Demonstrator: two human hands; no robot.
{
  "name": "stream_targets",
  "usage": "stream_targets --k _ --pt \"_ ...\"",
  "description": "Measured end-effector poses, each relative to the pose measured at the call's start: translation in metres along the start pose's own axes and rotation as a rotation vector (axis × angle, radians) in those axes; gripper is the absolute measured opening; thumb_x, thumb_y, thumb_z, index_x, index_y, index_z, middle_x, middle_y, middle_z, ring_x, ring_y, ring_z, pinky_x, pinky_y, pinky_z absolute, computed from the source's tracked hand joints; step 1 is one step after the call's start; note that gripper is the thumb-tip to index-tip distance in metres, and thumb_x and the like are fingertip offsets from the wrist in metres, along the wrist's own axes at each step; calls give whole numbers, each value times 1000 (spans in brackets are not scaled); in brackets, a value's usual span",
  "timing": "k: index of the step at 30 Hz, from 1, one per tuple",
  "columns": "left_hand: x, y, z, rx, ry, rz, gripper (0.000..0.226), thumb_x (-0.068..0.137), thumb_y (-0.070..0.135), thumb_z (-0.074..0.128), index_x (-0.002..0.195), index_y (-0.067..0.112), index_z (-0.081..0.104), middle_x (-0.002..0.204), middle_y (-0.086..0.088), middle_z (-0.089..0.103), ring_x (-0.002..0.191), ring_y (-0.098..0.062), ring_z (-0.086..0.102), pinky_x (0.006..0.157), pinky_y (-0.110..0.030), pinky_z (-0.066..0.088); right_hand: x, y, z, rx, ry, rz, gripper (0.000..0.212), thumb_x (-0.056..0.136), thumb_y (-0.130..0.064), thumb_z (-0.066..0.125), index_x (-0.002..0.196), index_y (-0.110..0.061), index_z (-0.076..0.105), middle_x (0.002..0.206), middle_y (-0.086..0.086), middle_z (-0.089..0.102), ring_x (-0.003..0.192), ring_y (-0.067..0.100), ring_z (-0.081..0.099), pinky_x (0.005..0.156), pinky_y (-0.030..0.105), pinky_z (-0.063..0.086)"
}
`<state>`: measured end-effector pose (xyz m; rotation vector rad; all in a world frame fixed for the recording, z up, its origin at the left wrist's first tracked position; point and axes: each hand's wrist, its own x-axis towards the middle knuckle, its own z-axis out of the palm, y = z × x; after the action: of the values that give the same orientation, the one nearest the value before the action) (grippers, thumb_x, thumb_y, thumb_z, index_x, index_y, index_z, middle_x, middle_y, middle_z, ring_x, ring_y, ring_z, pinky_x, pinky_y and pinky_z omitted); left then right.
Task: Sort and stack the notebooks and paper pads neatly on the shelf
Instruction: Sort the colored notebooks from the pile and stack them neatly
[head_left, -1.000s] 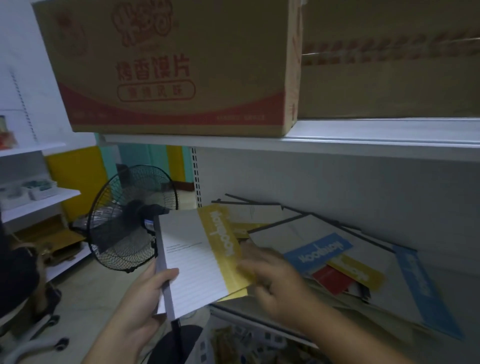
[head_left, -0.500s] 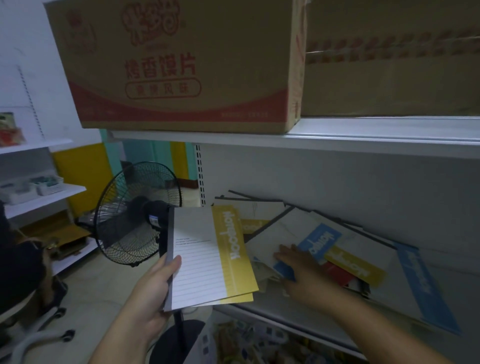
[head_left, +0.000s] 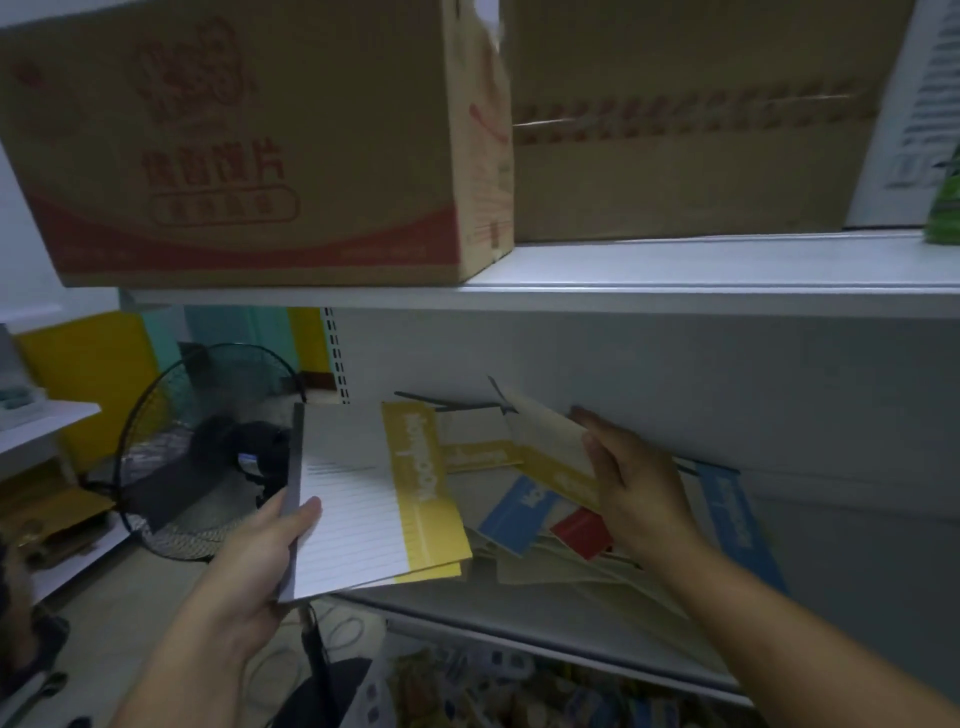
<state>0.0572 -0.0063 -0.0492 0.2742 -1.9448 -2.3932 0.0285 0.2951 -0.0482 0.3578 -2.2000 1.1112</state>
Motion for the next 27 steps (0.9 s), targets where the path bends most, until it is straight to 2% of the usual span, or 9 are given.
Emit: stream_targets --k 5,8,11,15,17,19,21,23,27 --pt "-24 -21 73 43 -153 -119 24 95 23 50 112 10 61 90 -18 71 77 -33 67 60 -37 52 -37 8 -51 -197 -220 -545 30 101 -31 38 112 -21 64 123 -3 63 116 20 53 101 20 35" --pt "-44 -42 138 -8 -277 -256 39 93 37 48 109 6 65 98 -23 71 82 -36 69 67 -40 55 -73 34 -101 -272 -401 -568 31 101 -30 36 116 -22 63 130 -5 59 123 21 51 101 26 42" --pt "-67 -65 206 5 -381 -257 33 93 26 51 110 0 63 95 -22 71 83 -35 68 70 -39 53 -102 53 -162 -357 -524 -486 31 99 -39 40 117 -27 63 133 -11 56 127 13 49 101 25 43" --pt "-108 -99 300 88 -484 -186 19 93 8 51 105 -2 61 78 -14 74 65 -24 71 55 -28 53 -147 79 -248 -263 -398 36 79 76 -82 33 135 -32 49 147 -25 18 139 -6 12 115 20 18" --pt "-132 -119 346 87 -567 -194 18 93 11 51 106 5 63 83 -9 75 71 -21 72 58 -28 55 -163 95 -290 -237 -135 364 89 78 -69 53 149 -29 14 148 -26 -1 143 0 4 117 27 21" --pt "-157 -139 391 77 -634 -199 17 94 15 51 105 12 63 88 -5 76 76 -18 73 62 -28 55 -176 110 -333 -45 69 721 87 87 -41 61 151 -22 6 152 -14 18 140 14 28 105 35 41" --pt "-183 -157 437 75 -654 -201 19 95 20 49 106 15 64 99 -6 74 84 -18 71 76 -32 55 -192 124 -367 196 130 880 57 92 -21 58 144 -18 32 129 -7 54 113 19 58 93 38 50" --pt "-213 -170 481 69 -666 -230 27 96 27 47 110 11 64 100 -8 72 89 -20 68 80 -32 54 -210 136 -395 300 238 918 38 94 -9 53 129 -22 47 105 -8 64 94 17 65 87 39 52" --pt "-251 -187 550 56 -670 -339 29 98 28 45 95 4 62 60 -6 65 64 -21 58 42 -22 47 -232 159 -451 328 390 980 36 96 -4 48 118 -32 47 99 -8 64 88 16 65 77 34 53"
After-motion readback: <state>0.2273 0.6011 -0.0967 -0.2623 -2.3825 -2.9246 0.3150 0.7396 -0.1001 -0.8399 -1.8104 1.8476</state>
